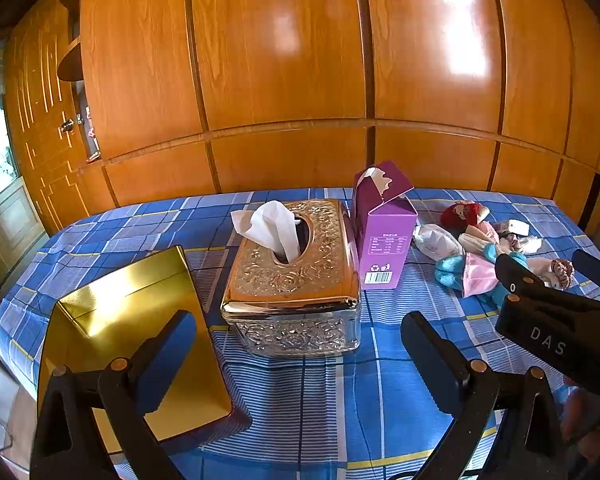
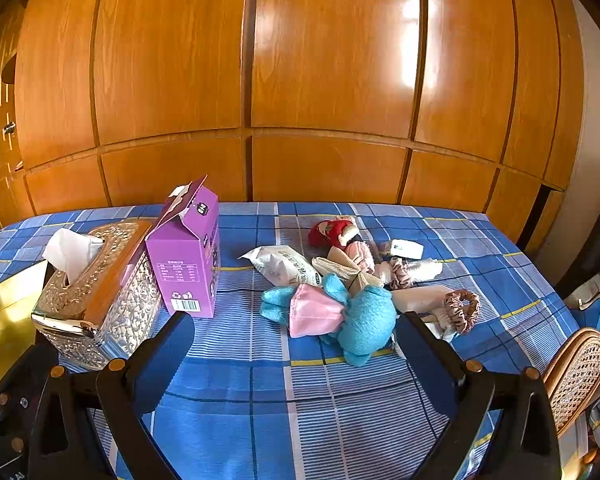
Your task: Organize soft objects
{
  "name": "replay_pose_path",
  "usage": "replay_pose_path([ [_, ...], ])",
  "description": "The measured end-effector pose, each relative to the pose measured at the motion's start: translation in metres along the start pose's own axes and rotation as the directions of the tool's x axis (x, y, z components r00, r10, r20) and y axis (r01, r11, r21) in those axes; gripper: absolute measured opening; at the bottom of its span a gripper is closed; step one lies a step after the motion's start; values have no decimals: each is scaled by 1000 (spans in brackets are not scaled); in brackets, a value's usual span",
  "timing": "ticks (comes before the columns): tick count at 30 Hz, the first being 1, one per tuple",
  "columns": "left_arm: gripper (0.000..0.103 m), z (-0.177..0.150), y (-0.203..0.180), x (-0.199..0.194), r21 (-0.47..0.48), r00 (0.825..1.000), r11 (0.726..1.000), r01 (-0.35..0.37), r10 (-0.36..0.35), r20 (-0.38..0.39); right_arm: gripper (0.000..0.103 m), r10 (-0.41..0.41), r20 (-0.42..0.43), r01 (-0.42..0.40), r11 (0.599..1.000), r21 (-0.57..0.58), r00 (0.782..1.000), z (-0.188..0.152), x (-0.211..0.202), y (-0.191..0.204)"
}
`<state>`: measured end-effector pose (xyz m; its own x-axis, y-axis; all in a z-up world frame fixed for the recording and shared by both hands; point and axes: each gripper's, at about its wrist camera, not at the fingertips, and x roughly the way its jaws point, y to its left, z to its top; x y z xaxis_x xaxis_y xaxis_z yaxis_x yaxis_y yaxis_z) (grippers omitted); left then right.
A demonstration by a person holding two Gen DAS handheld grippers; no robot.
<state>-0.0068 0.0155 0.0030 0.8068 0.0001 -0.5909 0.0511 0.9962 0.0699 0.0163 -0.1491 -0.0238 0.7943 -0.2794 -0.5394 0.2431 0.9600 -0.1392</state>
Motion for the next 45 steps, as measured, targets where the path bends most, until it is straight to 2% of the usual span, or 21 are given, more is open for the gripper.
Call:
replay_pose_path([
  [14,103,-1,-7,0,20,1000,1000,5,-5,-4,103,-36,4,36,998,60,999,6,5,-27],
  [20,103,-1,-16,2,56,1000,998,27,-27,-2,103,-82,0,81,987,136,997,16,11,-67],
  [24,103,0,-28,1,117,996,989,88,-89,1,103,-113,-16,114,972,204,993,20,16,-106],
  [26,103,2,-38,2,162,990,977,140,-140,-12,103,-128,-28,131,964,232,991,20,20,-125],
  [28,103,4,-49,5,196,986,966,167,-162,-42,103,-140,-44,147,950,274,989,21,24,-147],
  [32,103,7,-72,16,235,964,936,261,-239,-119,103,-144,-67,159,922,354,987,17,31,-184],
  [34,103,9,-87,19,262,945,910,322,-292,-148,103,-104,-90,132,896,424,991,13,36,-203],
  [37,103,11,-109,24,311,931,878,365,-336,-145,103,-49,-106,96,860,501,993,6,43,-220],
  [39,102,14,-122,33,306,911,859,412,-376,-170,103,-5,-115,67,834,547,993,-1,50,-225],
  [41,101,18,-131,43,292,899,851,436,-396,-188,103,28,-129,52,814,578,991,-7,57,-227],
  [44,89,23,-155,58,337,893,828,449,-398,-212,102,41,-119,34,820,571,992,-7,60,-223],
  [45,88,26,-163,61,356,891,817,453,-401,-213,102,40,-125,39,822,568,991,-7,62,-222],
])
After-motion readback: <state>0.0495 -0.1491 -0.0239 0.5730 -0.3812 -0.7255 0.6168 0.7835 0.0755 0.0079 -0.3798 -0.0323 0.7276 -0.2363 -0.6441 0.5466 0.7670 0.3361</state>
